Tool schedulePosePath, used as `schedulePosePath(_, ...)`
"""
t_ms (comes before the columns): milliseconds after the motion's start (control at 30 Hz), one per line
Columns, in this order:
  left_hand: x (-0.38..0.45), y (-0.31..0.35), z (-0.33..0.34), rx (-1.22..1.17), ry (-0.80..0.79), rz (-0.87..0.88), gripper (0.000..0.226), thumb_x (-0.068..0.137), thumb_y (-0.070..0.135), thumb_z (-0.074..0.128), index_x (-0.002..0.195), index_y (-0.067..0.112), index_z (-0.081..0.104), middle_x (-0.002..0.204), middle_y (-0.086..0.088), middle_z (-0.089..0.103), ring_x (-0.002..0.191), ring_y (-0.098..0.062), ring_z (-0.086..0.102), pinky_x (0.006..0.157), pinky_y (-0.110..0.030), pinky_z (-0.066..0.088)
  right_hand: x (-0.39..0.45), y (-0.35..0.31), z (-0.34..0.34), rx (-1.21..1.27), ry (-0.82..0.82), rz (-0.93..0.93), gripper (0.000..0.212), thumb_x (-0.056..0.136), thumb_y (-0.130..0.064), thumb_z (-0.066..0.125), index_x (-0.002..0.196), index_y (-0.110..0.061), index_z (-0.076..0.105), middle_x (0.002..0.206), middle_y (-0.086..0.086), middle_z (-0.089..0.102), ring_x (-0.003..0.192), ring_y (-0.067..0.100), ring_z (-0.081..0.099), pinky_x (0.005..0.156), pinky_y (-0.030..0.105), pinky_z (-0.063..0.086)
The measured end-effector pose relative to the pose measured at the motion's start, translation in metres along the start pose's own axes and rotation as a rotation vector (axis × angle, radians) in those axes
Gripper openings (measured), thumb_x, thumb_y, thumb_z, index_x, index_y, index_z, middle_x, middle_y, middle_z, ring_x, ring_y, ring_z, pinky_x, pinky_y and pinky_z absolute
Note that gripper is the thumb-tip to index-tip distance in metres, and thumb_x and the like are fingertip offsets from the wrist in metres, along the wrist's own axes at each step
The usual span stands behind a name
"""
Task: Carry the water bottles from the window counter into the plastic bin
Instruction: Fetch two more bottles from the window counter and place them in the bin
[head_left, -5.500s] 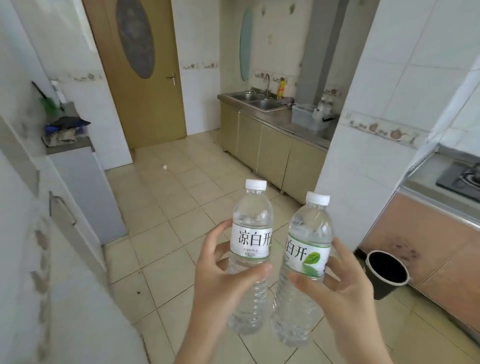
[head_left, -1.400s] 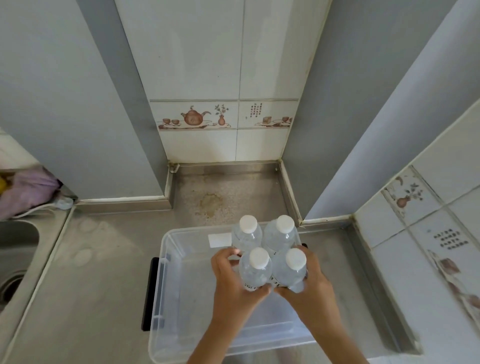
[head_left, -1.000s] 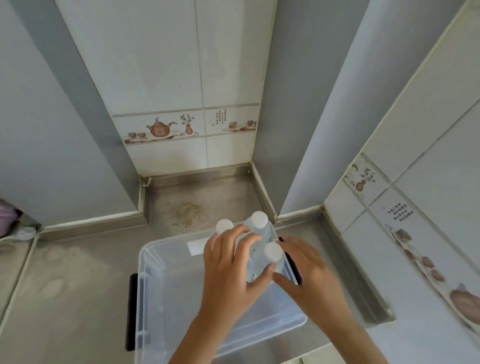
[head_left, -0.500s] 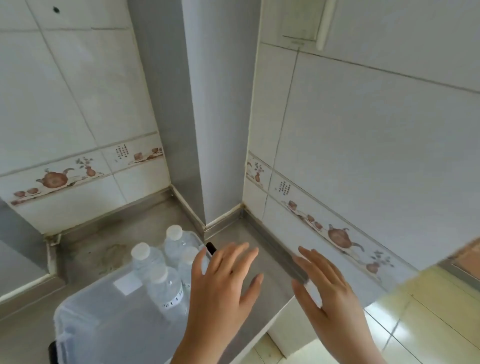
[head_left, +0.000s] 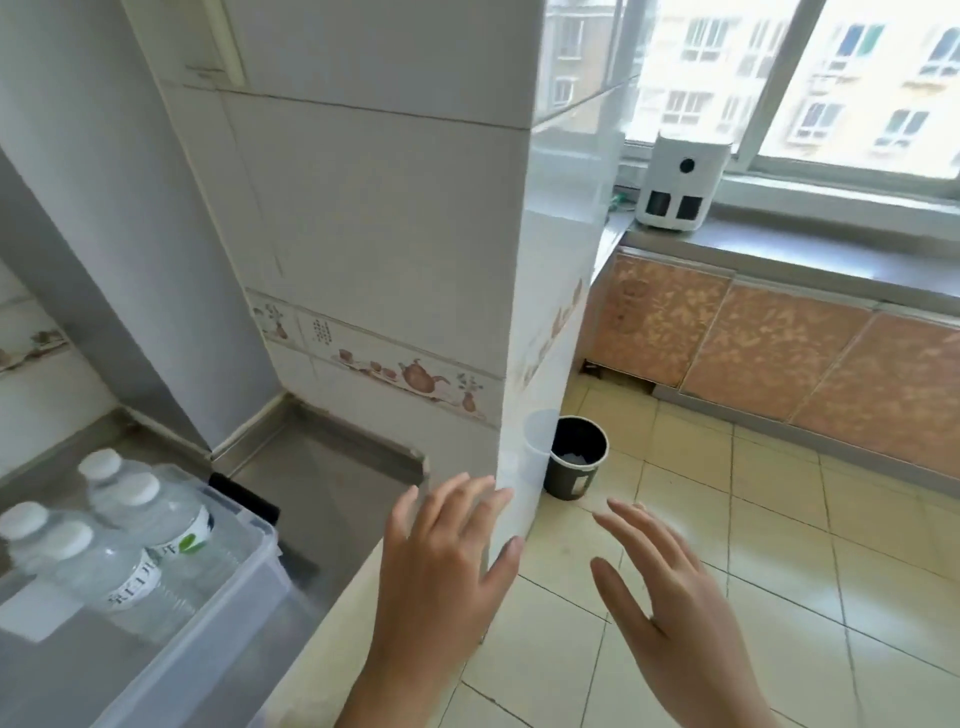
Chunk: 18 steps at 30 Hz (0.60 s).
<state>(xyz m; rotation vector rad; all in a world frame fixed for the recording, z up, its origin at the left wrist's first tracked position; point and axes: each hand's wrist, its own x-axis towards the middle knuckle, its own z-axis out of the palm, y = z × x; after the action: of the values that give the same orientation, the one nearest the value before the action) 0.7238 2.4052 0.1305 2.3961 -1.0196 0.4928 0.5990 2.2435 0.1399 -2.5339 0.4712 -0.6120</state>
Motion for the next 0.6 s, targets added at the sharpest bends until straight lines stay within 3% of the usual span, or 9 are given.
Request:
schedulePosePath(233,-0.001,0.112,0.027,-0.096,-0.046,0.147,0.043,0.087,0.046,0.050,0.113,0.023,0.074,0.118,0.005,0.072,0.114,-0.018,0.067,0.099,-0.049,0.046,-0.062,0.056,-0.077,-0.088,0.130,0.131,0.050,0.089,-0.047,0.039,0.122,-0.021,0.065,0.134,-0.007,0.058,0.133,0.020,0.045,0.098,0.047,0.047)
schedulePosePath(600,0.060,0.219,0.093,-0.223,-0.119,0.385,0.040,0.086,0.043,0.051,0.113,0.024,0.074,0.119,0.007,0.071,0.117,-0.018,0.065,0.104,-0.042,0.033,-0.071,0.142,-0.149,-0.143,0.293,0.356,0.052,0.088,-0.048,0.035,0.124,-0.024,0.063,0.136,-0.009,0.056,0.134,0.016,0.042,0.101,0.045,0.045)
